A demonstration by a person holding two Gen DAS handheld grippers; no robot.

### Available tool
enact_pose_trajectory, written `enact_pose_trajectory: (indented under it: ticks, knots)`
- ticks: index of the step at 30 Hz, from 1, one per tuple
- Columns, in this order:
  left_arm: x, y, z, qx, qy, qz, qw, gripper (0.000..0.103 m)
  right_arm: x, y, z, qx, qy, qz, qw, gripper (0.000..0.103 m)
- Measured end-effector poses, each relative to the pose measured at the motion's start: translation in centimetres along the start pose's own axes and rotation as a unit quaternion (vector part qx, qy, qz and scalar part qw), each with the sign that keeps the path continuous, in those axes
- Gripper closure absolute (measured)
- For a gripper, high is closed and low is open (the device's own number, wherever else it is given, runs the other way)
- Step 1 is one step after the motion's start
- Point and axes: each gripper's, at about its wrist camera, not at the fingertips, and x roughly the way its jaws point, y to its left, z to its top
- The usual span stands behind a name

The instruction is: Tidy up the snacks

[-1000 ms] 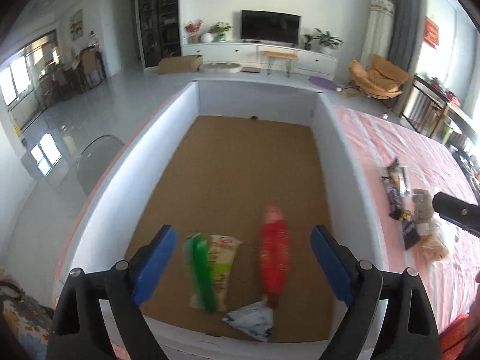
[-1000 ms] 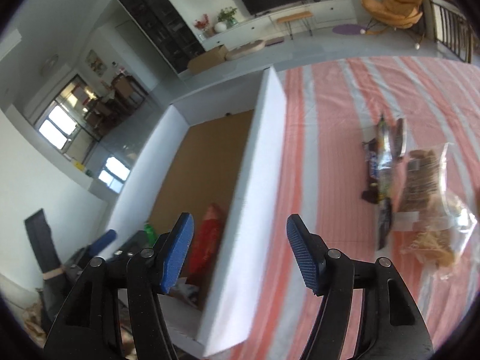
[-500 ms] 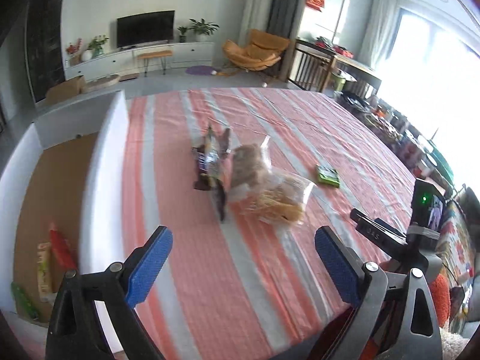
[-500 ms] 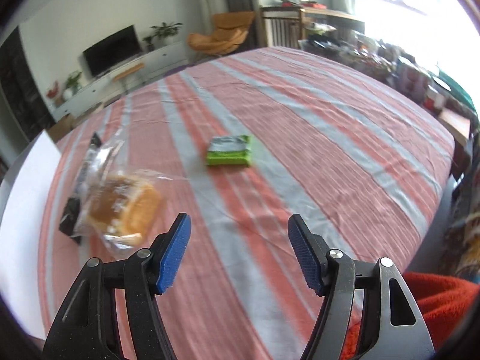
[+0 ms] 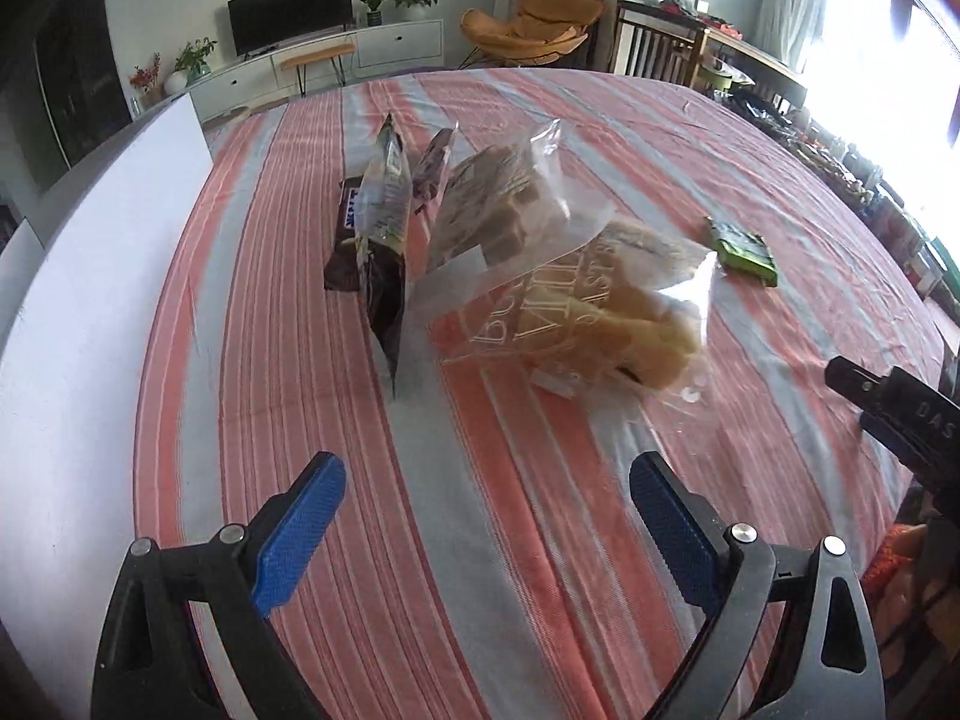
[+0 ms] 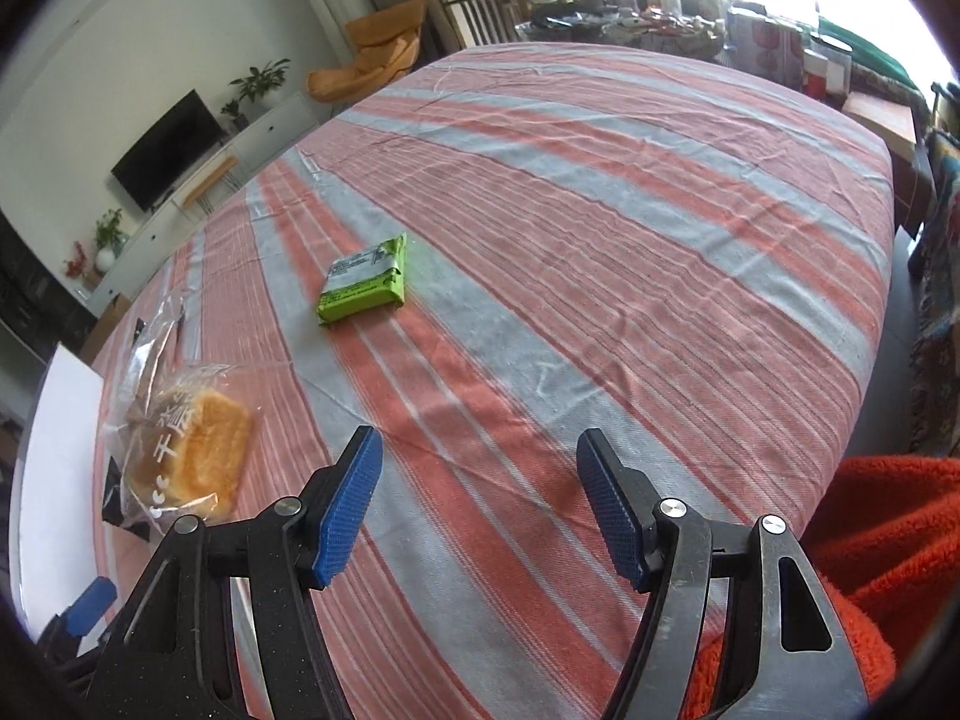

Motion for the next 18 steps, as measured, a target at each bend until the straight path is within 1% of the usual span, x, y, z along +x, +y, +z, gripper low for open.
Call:
enact_pose_trajectory:
  ticks: [5,6,9,11,18]
  knots:
    - [1.8,1.1,-0.3,-0.014,0.014,0.011,0.9997,0.008,0.1,0.3,-0.1,-0.008,-0.002,-0.007,1.0,0.032]
    - [1.8,1.1,-0.2,-0.012,0.007,0.017,0.9998,0.007,0.1,0.3,0.0,-0.008,-0.002,-0.007,1.0,0.032]
    - [2.2,1.2,-0.1,-0.007,0.007,0.026,0.9996,0.006,0.1,0.2,0.0,-0.006,-0.002,-0.005,1.0,0.032]
    - [2.7,1.4,0.1,-0.009,0.007,0.027,0.9996,0.0,0.2,0.2,0.0,-0.005,-0.002,-0.004,1.0,0.031]
    - [3.5,2.4,1.3,-0.025,-0.005,0.038,0.9989,0.0,0.2,0.1,0.0,-0.006,-0.001,-0.003,1.0,0.03]
